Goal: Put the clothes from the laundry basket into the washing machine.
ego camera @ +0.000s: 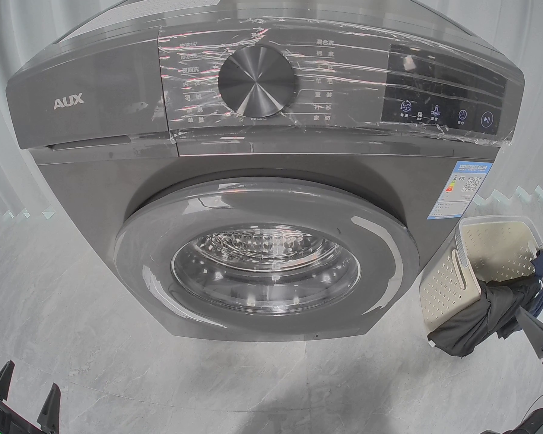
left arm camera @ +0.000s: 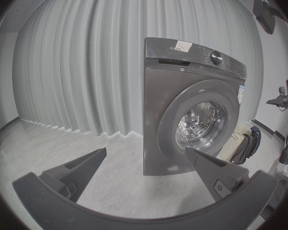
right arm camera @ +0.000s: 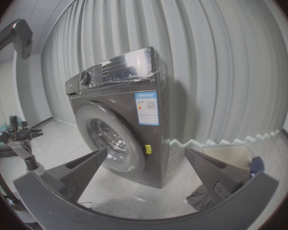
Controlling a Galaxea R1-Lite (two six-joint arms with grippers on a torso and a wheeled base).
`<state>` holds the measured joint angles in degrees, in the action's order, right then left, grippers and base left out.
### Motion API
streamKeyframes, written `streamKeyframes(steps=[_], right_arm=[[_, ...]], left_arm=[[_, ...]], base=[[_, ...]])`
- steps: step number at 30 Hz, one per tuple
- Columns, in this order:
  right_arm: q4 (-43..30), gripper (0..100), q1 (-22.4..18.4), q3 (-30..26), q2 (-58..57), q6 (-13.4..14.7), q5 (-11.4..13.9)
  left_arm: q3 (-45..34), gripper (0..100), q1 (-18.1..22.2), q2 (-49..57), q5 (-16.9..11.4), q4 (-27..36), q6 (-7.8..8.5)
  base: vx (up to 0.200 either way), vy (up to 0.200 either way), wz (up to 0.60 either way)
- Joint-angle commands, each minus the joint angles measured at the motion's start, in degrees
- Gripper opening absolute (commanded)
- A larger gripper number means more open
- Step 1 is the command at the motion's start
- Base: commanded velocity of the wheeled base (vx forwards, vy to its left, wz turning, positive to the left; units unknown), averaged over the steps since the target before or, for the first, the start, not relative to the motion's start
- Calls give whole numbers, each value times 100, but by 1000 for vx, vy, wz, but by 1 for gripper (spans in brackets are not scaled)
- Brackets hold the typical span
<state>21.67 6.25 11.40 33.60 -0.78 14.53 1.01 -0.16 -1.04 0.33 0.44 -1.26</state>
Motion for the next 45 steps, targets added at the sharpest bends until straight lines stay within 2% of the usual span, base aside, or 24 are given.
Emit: streamKeyframes(steps=[1, 3, 6, 11, 20, 25, 32, 37, 45], right_arm=[[944, 100, 1379, 249, 2423, 772, -12], [1111, 100, 1502, 398, 2828, 851, -223], [1366, 100, 1572, 486, 3241, 843, -398], [1585, 100, 1748, 618, 3812, 790, -416], [1972, 100, 1783, 1005, 4647, 781, -425], [2464, 100, 1818, 1119, 5113, 764, -434], [2772, 100, 2134, 1154, 5517, 772, -521], [2772, 100, 2293, 1119, 5500, 799, -574], [2658, 100, 2424, 618, 4779, 746, -583]], left_arm=[[-92, 100, -2, 104, 2, 0, -6], [-84, 100, -2, 104, 2, 0, 3], [-84, 100, -2, 104, 2, 0, -6], [-84, 100, -2, 104, 2, 0, -6], [-84, 100, -2, 104, 2, 0, -6], [-84, 100, -2, 104, 2, 0, -6], [-84, 100, -2, 104, 2, 0, -6], [-84, 100, -2, 104, 2, 0, -6], [-84, 100, -2, 104, 2, 0, -15]], base=[[0, 0, 0], [0, 0, 0], [0, 0, 0], [0, 0, 0], [0, 0, 0], [0, 0, 0], [0, 0, 0], [0, 0, 0], [0, 0, 0]])
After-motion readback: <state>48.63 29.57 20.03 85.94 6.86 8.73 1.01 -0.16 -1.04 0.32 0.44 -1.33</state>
